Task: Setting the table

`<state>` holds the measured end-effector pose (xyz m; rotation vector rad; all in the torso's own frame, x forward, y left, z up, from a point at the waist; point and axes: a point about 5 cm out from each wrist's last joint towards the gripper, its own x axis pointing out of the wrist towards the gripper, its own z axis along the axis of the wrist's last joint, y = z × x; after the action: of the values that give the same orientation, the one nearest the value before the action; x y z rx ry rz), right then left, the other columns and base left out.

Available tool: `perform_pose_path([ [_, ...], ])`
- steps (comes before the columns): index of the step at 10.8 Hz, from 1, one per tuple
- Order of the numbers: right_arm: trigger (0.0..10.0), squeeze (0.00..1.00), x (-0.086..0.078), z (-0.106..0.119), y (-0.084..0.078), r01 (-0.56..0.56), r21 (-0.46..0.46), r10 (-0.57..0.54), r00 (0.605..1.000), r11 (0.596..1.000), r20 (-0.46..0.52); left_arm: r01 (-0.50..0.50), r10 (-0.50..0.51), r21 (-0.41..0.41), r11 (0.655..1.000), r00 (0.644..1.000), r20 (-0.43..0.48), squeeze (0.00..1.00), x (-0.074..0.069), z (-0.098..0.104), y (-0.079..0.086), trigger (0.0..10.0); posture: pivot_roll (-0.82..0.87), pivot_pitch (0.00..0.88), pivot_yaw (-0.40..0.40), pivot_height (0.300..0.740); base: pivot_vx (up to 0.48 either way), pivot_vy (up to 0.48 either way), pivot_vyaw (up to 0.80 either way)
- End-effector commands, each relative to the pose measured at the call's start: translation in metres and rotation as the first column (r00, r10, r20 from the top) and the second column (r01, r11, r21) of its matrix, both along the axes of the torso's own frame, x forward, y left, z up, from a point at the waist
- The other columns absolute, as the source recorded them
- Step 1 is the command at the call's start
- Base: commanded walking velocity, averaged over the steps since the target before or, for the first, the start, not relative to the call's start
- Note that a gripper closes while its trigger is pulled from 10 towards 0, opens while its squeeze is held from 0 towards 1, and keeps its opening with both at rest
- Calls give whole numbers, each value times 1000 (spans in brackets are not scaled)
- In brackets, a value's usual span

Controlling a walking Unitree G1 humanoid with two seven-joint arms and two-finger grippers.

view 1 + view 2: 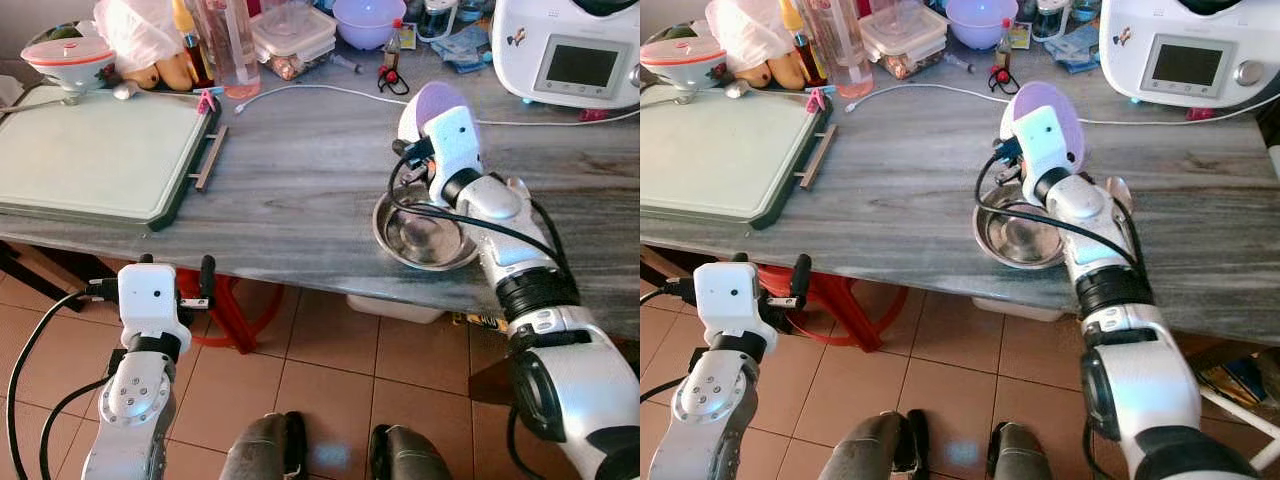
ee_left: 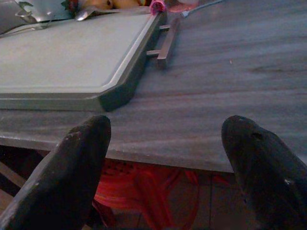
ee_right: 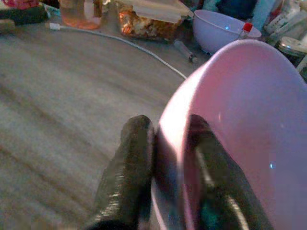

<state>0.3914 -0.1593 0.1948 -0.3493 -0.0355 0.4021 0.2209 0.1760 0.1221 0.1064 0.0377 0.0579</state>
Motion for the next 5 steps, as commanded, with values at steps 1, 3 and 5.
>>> perform_pose_path([
  [1, 10000, 1000, 1, 1, 1, -2, -31, 2, 1000, 1000, -13, 8, -8, 0, 1000, 1000, -13, 0, -1, -1, -1, 10000, 73, 177, 84, 740, 0, 0, 0],
  [3, 10000, 1000, 2, 3, -1, 2, -57, -4, 1000, 998, -30, 10, -10, -2, 1000, 1000, -16, 0, 1, -2, -1, 10000, 69, 173, 84, 740, 0, 0, 0],
  [5, 10000, 1000, -1, -8, -6, -7, -116, -9, 991, 993, -134, 23, -23, -12, 1000, 999, -28, 0, 3, -5, -5, 10000, 62, 165, 80, 740, 0, 0, 0],
])
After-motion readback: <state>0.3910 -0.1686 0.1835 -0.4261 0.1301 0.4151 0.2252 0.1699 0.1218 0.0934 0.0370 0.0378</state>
